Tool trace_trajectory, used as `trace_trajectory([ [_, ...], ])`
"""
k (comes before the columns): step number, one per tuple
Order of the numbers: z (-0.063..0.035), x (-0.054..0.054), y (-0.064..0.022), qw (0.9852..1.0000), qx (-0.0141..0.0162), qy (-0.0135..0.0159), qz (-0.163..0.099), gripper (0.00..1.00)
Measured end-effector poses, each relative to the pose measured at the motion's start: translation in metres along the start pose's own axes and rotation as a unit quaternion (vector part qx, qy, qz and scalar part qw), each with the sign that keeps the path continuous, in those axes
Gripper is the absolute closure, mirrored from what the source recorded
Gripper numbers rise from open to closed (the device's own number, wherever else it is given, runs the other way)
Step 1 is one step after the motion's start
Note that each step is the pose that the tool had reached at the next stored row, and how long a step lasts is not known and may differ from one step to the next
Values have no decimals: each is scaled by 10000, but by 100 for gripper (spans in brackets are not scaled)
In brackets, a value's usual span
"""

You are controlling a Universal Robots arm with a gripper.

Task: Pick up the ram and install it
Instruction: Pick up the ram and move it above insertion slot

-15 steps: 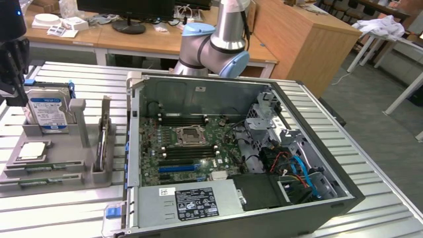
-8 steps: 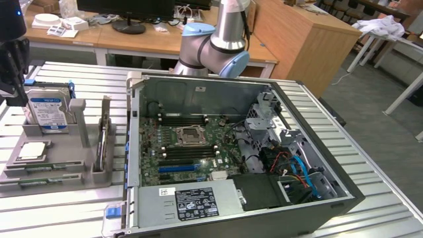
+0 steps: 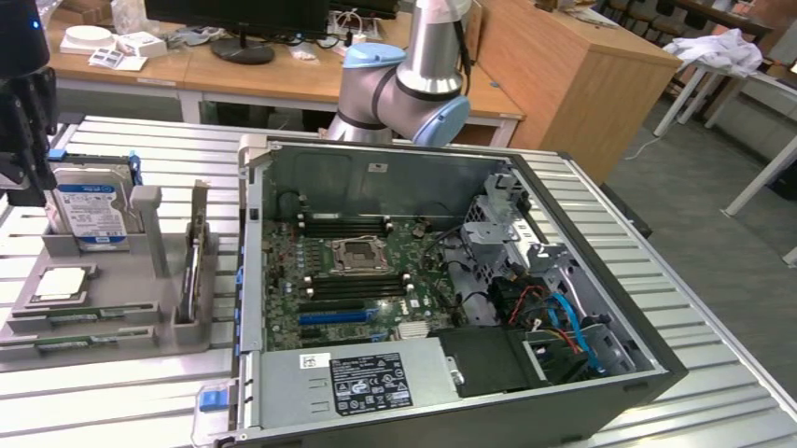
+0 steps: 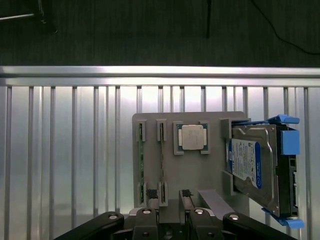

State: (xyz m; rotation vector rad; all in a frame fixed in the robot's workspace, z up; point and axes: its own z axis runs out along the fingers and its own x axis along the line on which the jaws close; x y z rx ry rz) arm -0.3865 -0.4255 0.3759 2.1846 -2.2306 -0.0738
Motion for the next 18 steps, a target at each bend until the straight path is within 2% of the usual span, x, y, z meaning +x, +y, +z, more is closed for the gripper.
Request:
trace_trajectory([
  [5,25,1,-1,10000,5,0,0,70],
  [18,202,4,-10,10000,6,0,0,70],
])
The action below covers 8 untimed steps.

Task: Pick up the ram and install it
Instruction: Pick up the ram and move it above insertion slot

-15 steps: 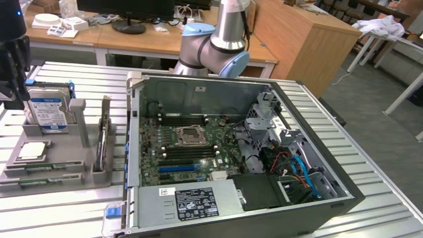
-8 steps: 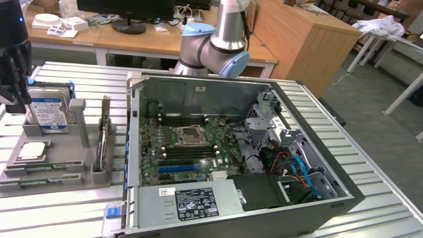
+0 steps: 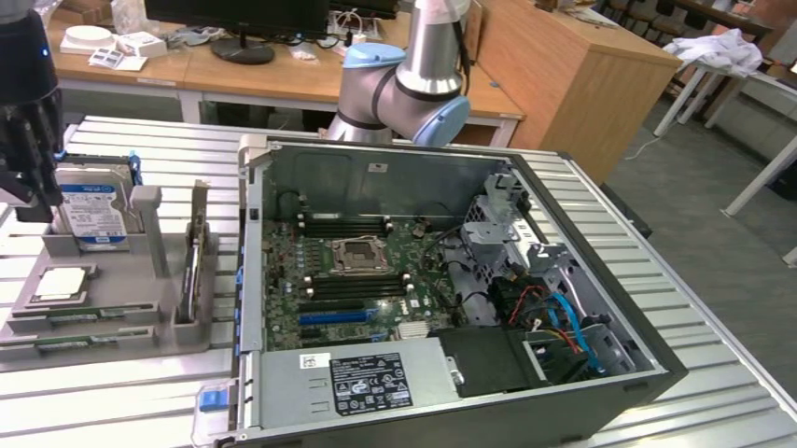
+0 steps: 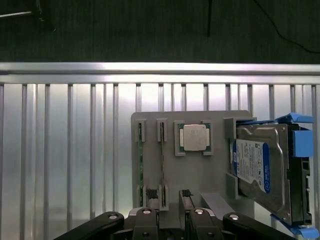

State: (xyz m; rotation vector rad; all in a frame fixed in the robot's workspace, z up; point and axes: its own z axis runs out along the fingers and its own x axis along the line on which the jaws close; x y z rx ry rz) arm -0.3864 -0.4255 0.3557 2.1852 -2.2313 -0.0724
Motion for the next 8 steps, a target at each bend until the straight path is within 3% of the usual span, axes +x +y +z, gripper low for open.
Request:
trace_trajectory([
  [8,119,2,-6,10000,0,0,0,70],
])
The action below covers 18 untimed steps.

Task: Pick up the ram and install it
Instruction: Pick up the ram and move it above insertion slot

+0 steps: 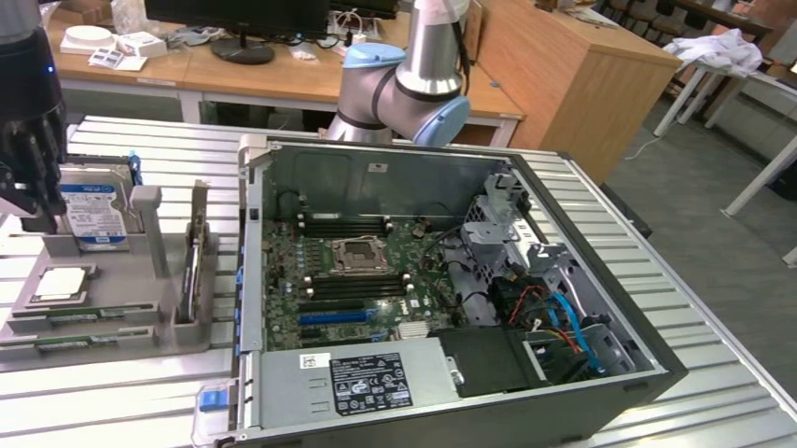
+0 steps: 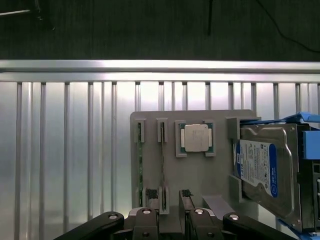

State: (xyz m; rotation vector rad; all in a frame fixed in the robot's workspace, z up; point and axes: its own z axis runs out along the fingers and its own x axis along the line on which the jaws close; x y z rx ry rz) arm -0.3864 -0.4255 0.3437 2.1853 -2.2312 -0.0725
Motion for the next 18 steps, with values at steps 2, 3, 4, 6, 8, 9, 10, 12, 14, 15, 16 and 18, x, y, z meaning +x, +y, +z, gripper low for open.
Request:
trace_trajectory([
  [2,23,0,-1,10000,0,0,0,70],
  [3,33,0,-2,10000,0,0,0,70],
  [4,45,1,-2,10000,0,0,0,70],
  [6,65,1,-3,10000,0,0,0,70],
  [8,86,2,-4,10000,0,0,0,70],
  [9,96,2,-4,10000,0,0,0,70],
  [10,107,2,-5,10000,0,0,0,70],
  [12,126,3,-6,10000,0,0,0,70],
  [14,144,3,-7,10000,0,0,0,70],
  [15,153,3,-7,10000,0,0,0,70],
  [16,163,3,-7,10000,0,0,0,70],
  [18,182,4,-8,10000,0,0,0,70],
])
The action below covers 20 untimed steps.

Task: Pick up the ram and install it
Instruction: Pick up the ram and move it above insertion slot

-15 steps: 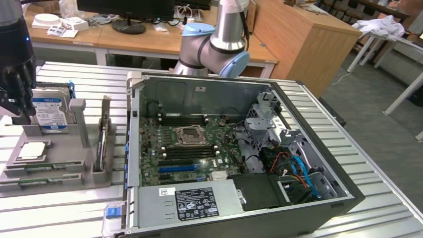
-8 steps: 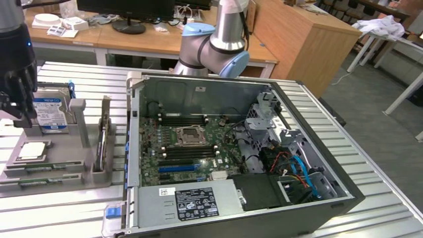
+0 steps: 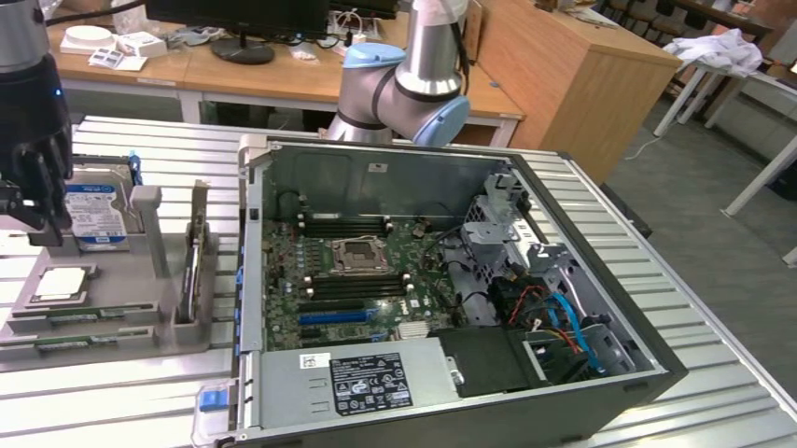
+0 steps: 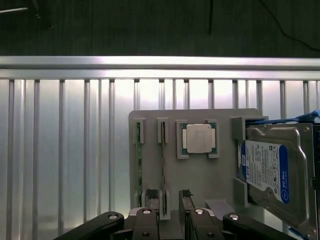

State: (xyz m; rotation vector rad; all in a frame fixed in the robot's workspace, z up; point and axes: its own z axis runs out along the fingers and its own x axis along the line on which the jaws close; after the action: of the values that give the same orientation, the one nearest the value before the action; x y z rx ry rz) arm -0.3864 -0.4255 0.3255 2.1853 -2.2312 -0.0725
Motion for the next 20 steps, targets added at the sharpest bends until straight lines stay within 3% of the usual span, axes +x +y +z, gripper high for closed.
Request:
trace_trajectory([
  [16,139,3,-6,10000,0,0,0,70],
  [20,228,5,-10,10000,0,0,0,70],
])
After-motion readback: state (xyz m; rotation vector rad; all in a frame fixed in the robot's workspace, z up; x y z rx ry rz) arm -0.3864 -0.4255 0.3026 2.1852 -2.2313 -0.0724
